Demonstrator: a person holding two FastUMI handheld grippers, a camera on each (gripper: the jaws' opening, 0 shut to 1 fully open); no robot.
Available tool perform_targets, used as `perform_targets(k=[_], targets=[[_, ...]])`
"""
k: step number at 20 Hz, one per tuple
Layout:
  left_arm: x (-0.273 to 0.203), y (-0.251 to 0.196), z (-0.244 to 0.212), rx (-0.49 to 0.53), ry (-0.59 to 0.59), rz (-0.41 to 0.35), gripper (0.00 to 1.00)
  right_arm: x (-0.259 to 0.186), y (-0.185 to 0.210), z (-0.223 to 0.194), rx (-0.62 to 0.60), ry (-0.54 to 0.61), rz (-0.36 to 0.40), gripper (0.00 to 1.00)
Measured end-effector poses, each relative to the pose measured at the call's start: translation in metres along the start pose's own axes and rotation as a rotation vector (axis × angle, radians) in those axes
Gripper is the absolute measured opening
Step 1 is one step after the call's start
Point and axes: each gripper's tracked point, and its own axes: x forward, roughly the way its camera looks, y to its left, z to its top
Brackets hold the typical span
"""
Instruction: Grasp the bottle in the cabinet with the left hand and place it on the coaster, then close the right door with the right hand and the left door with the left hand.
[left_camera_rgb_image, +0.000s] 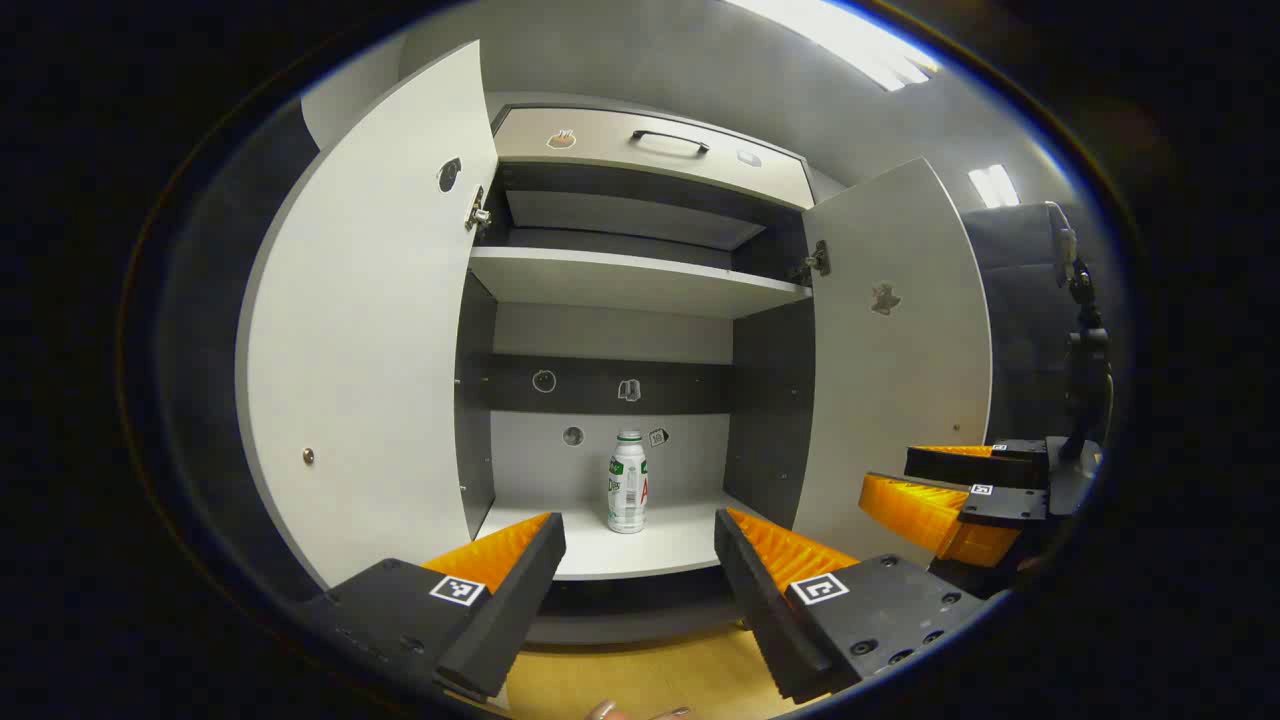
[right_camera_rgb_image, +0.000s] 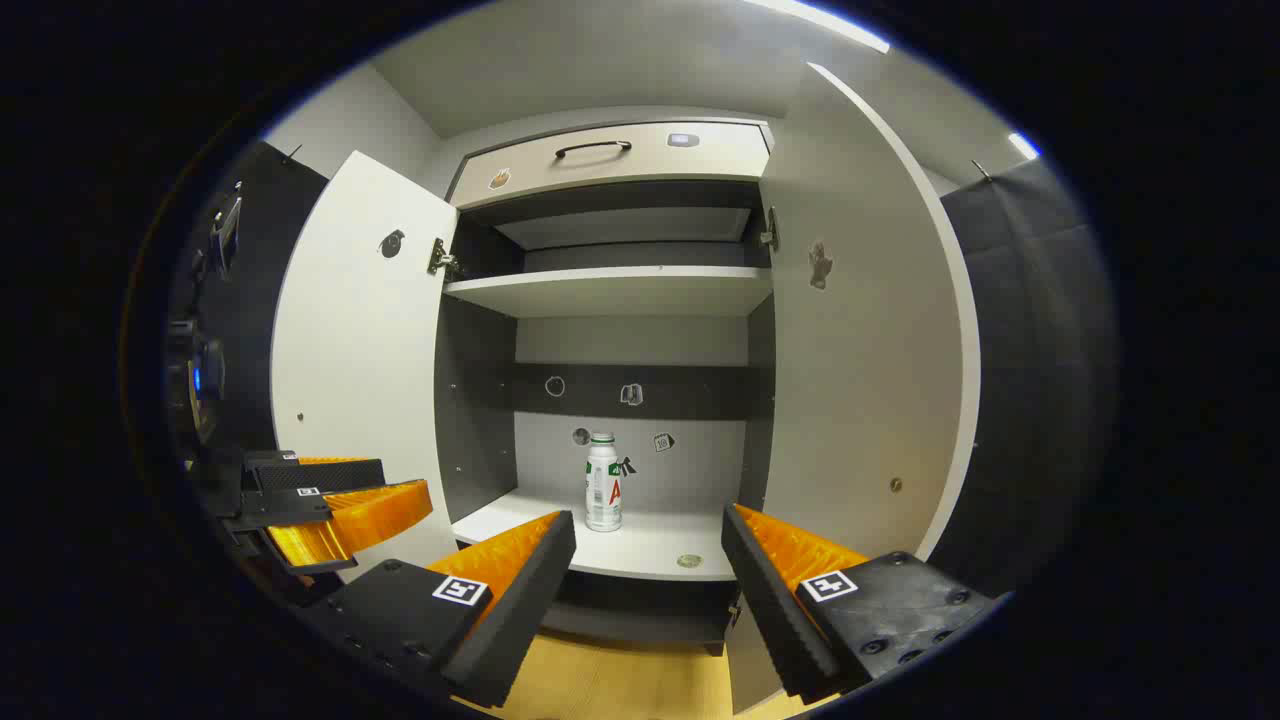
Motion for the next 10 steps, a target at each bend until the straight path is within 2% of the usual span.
perform_targets(k=[10], targets=[[0.015, 0.014, -0.01, 0.031, 0.016, 0.013, 0.95, 0.01, -0.005, -0.003, 0.019, 0.002, -0.034, 0.98]])
